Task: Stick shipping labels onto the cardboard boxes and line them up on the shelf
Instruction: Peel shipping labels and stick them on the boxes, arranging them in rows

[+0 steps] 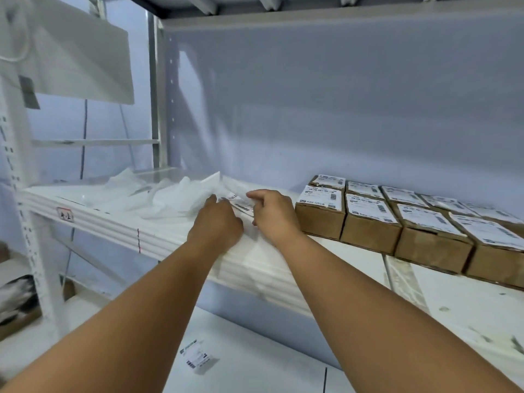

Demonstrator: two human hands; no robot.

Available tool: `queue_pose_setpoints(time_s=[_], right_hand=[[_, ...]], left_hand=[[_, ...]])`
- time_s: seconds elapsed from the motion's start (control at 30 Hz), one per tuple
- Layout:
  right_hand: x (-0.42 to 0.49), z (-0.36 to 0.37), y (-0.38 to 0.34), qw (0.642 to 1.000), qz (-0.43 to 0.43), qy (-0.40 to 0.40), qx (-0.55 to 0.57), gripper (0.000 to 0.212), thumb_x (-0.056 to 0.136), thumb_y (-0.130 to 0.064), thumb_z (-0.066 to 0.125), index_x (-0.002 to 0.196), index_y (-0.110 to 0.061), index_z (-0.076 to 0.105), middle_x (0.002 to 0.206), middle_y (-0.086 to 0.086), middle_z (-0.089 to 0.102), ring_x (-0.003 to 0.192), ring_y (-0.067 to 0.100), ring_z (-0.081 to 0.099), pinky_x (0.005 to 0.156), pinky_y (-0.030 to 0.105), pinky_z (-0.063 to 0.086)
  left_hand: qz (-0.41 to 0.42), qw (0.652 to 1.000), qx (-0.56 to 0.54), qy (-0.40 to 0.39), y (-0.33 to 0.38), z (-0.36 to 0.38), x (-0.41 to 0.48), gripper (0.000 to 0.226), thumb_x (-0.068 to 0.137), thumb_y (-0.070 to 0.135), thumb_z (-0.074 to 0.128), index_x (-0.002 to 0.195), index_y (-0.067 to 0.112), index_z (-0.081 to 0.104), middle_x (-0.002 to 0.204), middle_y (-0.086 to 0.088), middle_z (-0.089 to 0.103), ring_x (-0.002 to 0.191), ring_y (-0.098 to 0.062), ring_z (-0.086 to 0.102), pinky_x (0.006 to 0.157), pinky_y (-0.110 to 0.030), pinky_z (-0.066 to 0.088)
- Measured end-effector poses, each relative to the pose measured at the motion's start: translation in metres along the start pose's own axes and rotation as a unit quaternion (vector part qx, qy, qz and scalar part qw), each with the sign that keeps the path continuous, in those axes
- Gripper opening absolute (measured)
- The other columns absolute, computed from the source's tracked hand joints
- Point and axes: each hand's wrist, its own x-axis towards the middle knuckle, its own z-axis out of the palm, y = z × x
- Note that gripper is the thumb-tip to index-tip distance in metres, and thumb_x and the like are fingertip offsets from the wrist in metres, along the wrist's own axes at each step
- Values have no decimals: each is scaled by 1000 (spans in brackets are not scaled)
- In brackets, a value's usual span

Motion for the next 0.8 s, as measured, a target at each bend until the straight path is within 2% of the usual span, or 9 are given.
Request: queue_pose_setpoints(time_s=[0.07, 0.13, 0.2, 0.37, 0.47, 0.6, 0.67, 0.73, 0.8], right_hand=[[0, -4, 2, 998, 11, 46, 46, 36, 94, -10, 40, 118, -20, 66, 112, 2, 68, 87, 27, 69, 82, 24, 53], [-2, -8, 1, 993, 17, 77, 85, 35, 96, -9, 39, 118, -20, 63, 101, 4, 70, 68, 22, 69, 60, 4, 43], [-2, -11, 0, 987, 17, 112, 112, 36, 95, -9, 39, 123, -22, 58, 89, 7, 69, 60, 17, 68, 54, 2, 38], [-8, -14, -7, 970, 5, 160, 184, 40, 95, -10, 42, 132, -25, 48, 87, 6, 71, 53, -3, 62, 63, 19, 53], [-13, -17, -8, 966, 19, 165, 201, 25, 93, -11, 47, 113, -15, 62, 88, 4, 72, 71, 12, 70, 77, 39, 56], [-29, -30, -9, 963, 22, 178, 199, 16, 90, -13, 56, 85, -22, 69, 79, -2, 71, 79, 16, 69, 80, 42, 55], [-39, -45, -12, 969, 14, 171, 177, 17, 89, -12, 58, 90, -20, 73, 81, -8, 69, 79, 12, 65, 80, 31, 53], [-51, -62, -13, 974, 8, 167, 153, 22, 89, -10, 55, 95, -19, 74, 84, -11, 67, 77, 11, 62, 75, 27, 50], [-65, -78, -10, 976, 7, 170, 132, 27, 88, -6, 51, 96, -18, 75, 93, -12, 67, 85, 7, 60, 77, 22, 47]], left_hand=[[13, 1000, 3, 10, 1, -1, -2, 30, 86, 14, 48, 113, 6, 56, 125, -14, 51, 119, -28, 46, 95, -32, 37], [22, 999, -1, 27, 3, -3, -5, 14, 84, 12, 48, 94, 8, 58, 109, -11, 59, 107, -29, 53, 81, -29, 39], [17, 999, -20, 40, 5, -7, -9, 12, 84, 13, 48, 90, 8, 57, 100, -7, 62, 97, -27, 56, 76, -29, 42], [16, 992, -115, 45, 11, -14, -21, 17, 85, 18, 47, 93, 20, 62, 89, 0, 66, 80, -22, 61, 74, -34, 52], [33, 991, -109, 69, 14, -16, -25, 21, 86, 19, 47, 99, 23, 62, 89, 1, 66, 79, -24, 61, 72, -34, 51], [72, 974, -186, 109, 23, -18, -35, 14, 92, 23, 49, 96, 25, 62, 92, 1, 69, 82, -21, 64, 76, -34, 51], [34, 907, -411, 83, 41, -28, -46, 17, 94, 36, 50, 89, 25, 62, 95, -1, 69, 82, -16, 67, 79, -34, 53], [-36, 788, -612, 63, 63, -38, -54, 24, 94, 42, 50, 90, 21, 62, 98, -3, 68, 85, -16, 68, 77, -28, 54], [-90, 702, -702, 71, 80, -44, -61, 16, 94, 24, 55, 91, 11, 62, 92, -5, 68, 86, -19, 68, 71, -21, 54]])
